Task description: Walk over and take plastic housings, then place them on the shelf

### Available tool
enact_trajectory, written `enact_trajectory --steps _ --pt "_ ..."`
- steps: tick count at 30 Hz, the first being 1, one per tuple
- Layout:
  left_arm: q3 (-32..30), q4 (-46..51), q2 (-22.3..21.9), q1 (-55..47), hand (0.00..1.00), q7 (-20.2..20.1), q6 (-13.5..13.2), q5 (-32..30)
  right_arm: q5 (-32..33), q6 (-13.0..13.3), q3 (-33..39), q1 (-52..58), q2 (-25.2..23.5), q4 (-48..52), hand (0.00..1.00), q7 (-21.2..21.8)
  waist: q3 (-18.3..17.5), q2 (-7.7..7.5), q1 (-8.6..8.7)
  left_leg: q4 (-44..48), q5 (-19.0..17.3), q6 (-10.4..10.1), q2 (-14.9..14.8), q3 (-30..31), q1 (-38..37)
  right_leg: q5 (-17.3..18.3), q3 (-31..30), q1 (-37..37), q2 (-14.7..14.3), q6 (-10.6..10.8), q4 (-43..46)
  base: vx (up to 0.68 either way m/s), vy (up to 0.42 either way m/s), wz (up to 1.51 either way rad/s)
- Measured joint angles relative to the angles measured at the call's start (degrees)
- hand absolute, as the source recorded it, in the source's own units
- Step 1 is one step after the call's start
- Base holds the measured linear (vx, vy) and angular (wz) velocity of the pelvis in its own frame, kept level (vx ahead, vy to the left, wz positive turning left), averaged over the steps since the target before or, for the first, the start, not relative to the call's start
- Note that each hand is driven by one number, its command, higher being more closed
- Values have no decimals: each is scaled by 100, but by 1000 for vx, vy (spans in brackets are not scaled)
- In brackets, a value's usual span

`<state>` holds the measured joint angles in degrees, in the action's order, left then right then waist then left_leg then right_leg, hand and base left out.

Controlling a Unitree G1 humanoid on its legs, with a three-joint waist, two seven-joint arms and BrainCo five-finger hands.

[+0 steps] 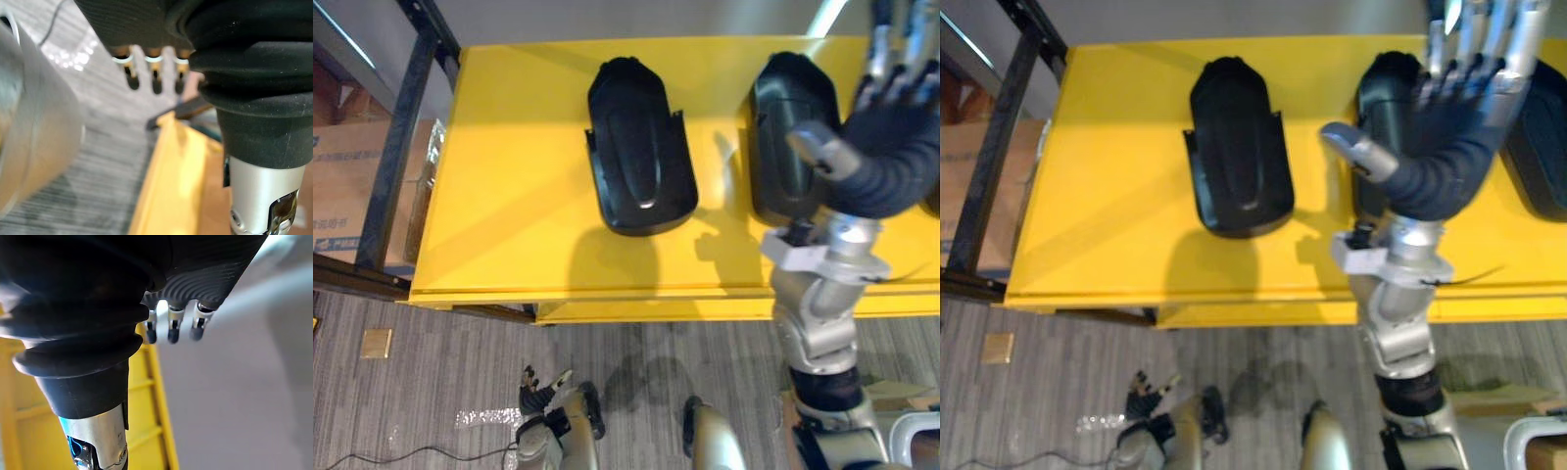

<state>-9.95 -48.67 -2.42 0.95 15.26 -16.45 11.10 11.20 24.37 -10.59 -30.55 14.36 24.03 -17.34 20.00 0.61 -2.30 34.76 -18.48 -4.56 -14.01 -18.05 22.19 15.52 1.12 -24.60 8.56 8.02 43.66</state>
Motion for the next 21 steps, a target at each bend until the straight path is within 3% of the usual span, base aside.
enact_trajectory --steps 1,2,3,5,8,15,21 --pt "-2 -46 5 84 0 0 28 -72 7 1 -102 16 -14 20 0 49 140 63 7 -25 18 -12 -81 8 -87 170 -60 -265 -55 -143 303 68 -115 -10" --pt "-14 -185 15 196 0 -2 36 -95 41 2 -270 101 -55 22 0 139 202 62 -4 -18 44 -39 -105 5 -113 118 -44 -302 -117 -207 -518 87 -185 3" --pt "-17 -213 41 312 0 -11 41 -109 78 1 -431 196 -110 34 0 216 286 14 37 95 10 -84 -41 31 -99 -221 -21 -286 -43 -200 -893 75 -145 2" --pt "-6 -219 -54 394 0 -30 59 -237 155 -64 -636 426 -191 35 0 272 374 136 62 67 12 -108 -115 49 -72 -242 34 -339 -127 -240 -825 82 -105 -2" --pt "165 -344 -120 462 0 -41 86 -321 159 -88 -902 1076 -358 76 0 358 392 150 200 -33 15 -114 -131 34 -145 -242 49 -322 -147 -239 -803 74 -42 -3" --pt "195 -437 -120 584 0 -28 160 -323 260 -207 -1381 2170 -812 219 0 631 419 102 185 -89 13 -110 23 15 -314 -259 57 -126 28 -209 -889 17 43 5" --pt "230 -468 -121 600 0 -24 162 -322 645 -232 -1396 2840 -844 226 0 875 428 86 168 -39 -23 -46 91 21 -212 -325 65 -126 60 -93 -1046 -30 28 2"
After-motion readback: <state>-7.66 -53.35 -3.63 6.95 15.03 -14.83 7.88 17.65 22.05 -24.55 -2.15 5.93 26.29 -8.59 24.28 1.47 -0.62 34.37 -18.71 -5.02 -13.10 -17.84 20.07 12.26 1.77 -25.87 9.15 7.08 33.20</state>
